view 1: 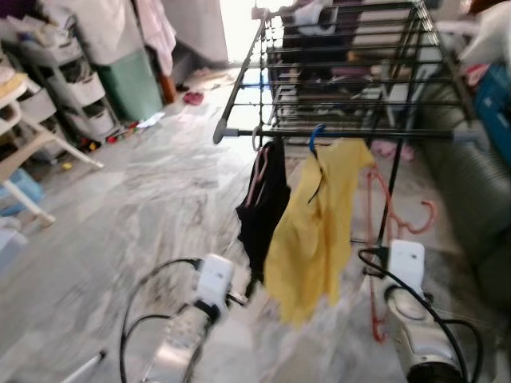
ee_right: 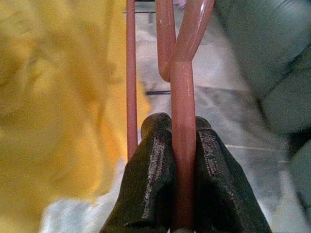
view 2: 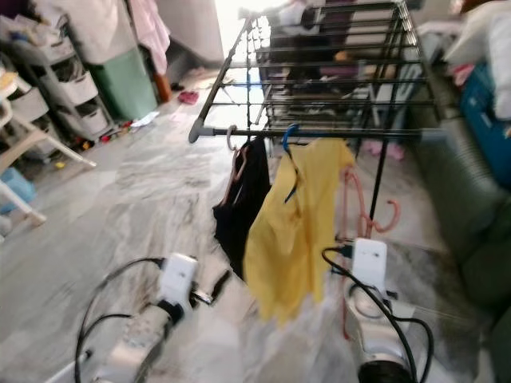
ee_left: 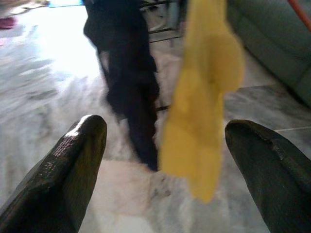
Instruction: Hang hanger
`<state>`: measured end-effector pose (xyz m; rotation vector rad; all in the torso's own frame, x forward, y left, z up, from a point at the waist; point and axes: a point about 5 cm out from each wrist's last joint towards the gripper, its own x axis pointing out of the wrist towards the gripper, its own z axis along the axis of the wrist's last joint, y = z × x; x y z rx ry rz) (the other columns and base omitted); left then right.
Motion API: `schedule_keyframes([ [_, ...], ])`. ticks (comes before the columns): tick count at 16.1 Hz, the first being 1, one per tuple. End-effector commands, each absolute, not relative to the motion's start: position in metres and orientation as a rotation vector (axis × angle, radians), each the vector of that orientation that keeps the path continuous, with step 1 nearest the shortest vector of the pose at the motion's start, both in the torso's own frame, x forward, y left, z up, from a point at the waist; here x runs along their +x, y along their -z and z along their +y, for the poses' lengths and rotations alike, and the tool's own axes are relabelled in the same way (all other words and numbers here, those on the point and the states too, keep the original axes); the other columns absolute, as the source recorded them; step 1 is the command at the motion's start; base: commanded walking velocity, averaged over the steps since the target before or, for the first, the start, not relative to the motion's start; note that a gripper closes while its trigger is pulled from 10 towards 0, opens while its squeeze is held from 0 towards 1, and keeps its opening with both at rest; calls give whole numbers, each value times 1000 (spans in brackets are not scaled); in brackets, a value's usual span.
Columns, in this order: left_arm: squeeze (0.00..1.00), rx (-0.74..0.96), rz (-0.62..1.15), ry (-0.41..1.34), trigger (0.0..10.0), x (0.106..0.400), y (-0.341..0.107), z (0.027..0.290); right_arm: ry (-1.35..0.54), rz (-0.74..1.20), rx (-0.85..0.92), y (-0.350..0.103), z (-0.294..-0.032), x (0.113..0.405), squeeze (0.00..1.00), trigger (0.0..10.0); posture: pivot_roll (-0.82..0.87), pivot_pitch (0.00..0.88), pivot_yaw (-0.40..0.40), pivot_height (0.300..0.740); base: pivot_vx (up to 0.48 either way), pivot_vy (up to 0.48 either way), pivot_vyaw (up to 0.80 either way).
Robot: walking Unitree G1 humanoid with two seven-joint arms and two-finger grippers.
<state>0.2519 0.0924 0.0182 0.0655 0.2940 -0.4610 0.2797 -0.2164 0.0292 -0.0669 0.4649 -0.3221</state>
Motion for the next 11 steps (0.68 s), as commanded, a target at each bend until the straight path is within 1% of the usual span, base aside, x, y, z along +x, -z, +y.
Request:
schedule_keyframes([
  [1, 0, 93, 309, 423, 10000, 252, -15, 105, 310, 467, -76, -30, -208, 282, 0, 10000, -141, 0, 61, 740, 0, 0, 0],
  [4, 0, 87, 309, 435, 10000, 251, -14, 106, 333, 491, -108, -28, -211, 280, 0, 10000, -140, 0, 57, 740, 0, 0, 0],
  [11, 0, 94, 307, 439, 10000, 250, -13, 106, 319, 506, -103, -25, -207, 279, 0, 10000, -141, 0, 62, 740, 0, -419, 0],
])
